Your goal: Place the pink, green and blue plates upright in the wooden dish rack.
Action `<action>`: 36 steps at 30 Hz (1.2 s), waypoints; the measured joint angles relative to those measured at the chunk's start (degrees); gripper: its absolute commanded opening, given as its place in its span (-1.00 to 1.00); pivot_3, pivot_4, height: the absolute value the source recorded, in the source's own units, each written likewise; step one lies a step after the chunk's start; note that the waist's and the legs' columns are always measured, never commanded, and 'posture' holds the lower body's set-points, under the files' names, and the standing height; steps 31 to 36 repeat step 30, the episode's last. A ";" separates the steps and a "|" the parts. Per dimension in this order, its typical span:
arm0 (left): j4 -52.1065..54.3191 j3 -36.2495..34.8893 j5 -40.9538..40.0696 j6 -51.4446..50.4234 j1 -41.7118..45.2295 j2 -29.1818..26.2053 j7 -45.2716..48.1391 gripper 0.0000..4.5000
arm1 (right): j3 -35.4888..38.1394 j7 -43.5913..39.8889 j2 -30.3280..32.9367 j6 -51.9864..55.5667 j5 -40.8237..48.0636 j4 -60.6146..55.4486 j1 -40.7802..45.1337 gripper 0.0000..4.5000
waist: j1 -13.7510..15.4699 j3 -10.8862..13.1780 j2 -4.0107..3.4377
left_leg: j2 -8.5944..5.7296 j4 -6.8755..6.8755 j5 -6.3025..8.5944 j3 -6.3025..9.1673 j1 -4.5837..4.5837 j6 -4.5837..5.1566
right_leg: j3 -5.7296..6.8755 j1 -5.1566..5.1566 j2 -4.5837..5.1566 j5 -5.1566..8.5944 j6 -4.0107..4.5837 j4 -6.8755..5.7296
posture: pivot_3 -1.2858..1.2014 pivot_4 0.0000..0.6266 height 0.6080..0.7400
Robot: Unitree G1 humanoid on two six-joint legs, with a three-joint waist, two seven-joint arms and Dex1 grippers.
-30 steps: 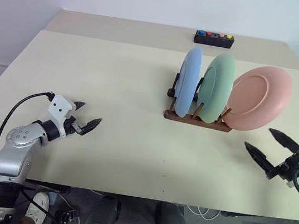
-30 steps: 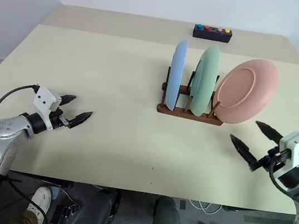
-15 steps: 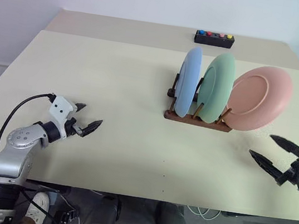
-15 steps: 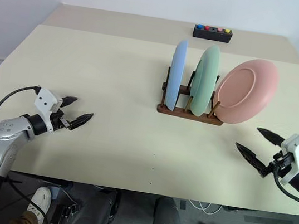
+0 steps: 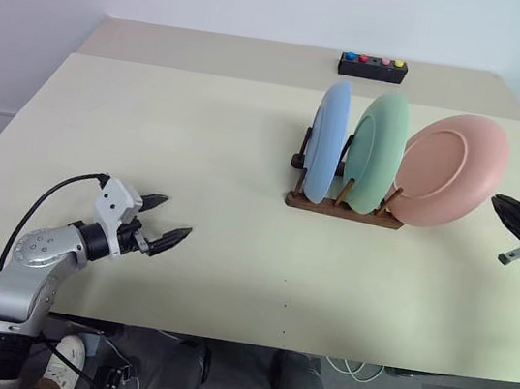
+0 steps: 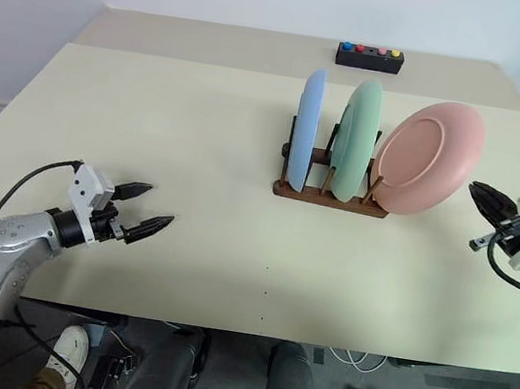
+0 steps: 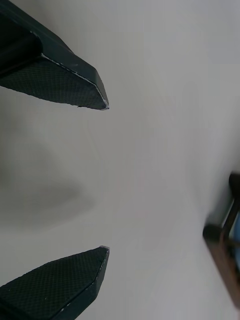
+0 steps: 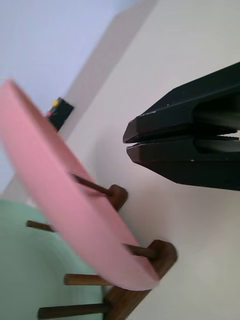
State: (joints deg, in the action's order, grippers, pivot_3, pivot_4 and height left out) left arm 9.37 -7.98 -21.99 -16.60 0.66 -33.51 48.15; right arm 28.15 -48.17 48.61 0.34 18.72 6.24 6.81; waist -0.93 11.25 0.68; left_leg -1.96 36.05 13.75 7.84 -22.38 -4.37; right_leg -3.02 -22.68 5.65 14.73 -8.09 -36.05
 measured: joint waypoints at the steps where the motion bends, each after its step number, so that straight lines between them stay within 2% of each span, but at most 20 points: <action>1: 0.01 0.16 0.00 -0.02 -0.01 0.10 -0.15 1.00 | -0.75 0.00 -0.01 -0.24 -0.14 -0.14 0.41 -0.98 | -0.01 0.00 0.00 | 0.00 0.00 0.00 0.00 0.00 0.00 | 0.00 0.00 0.00 0.00 0.00 0.00 | 0.03 -0.52 1.00; 9: 3.63 0.56 -1.09 -1.79 -0.41 0.39 -0.82 1.00 | -5.02 -1.38 -0.07 0.57 0.76 -6.18 1.78 -0.98 | 0.10 0.00 -0.01 | 0.00 0.02 0.00 0.01 -0.01 0.00 | 0.00 0.01 0.00 0.00 -0.01 0.01 | 0.03 -0.52 1.00; 17: 7.95 1.68 -3.80 -5.29 0.21 0.44 -0.57 1.00 | -5.14 -4.94 -0.08 3.41 4.71 -11.59 -0.47 -0.98 | 0.11 0.00 -0.01 | 0.00 0.01 0.00 0.02 -0.01 0.00 | 0.00 0.01 0.00 0.00 0.00 0.00 | 0.03 -0.52 1.00; 24: 9.86 3.41 -4.61 -6.66 0.32 0.61 -0.90 1.00 | -4.63 -4.28 -0.03 3.11 3.33 -8.68 -1.63 -0.98 | 0.20 0.01 0.00 | 0.00 0.02 0.00 0.02 -0.01 0.00 | 0.00 0.01 0.00 0.00 0.00 0.01 | 0.03 -0.52 1.00; 30: 10.89 3.73 -4.32 -6.97 0.18 0.66 -3.64 1.00 | -0.86 -5.86 -0.05 2.55 2.85 -2.42 -9.54 -0.98 | 0.24 0.01 0.00 | -0.01 0.00 0.00 0.02 -0.01 0.00 | 0.00 0.02 0.00 0.01 0.01 0.02 | 0.03 -0.52 1.00; 36: 10.89 3.73 -4.32 -6.97 0.18 0.66 -3.64 1.00 | -0.86 -5.86 -0.05 2.55 2.85 -2.42 -9.54 -0.98 | 0.24 0.01 0.00 | -0.01 0.00 0.00 0.02 -0.01 0.00 | 0.00 0.02 0.00 0.01 0.01 0.02 | 0.03 -0.52 1.00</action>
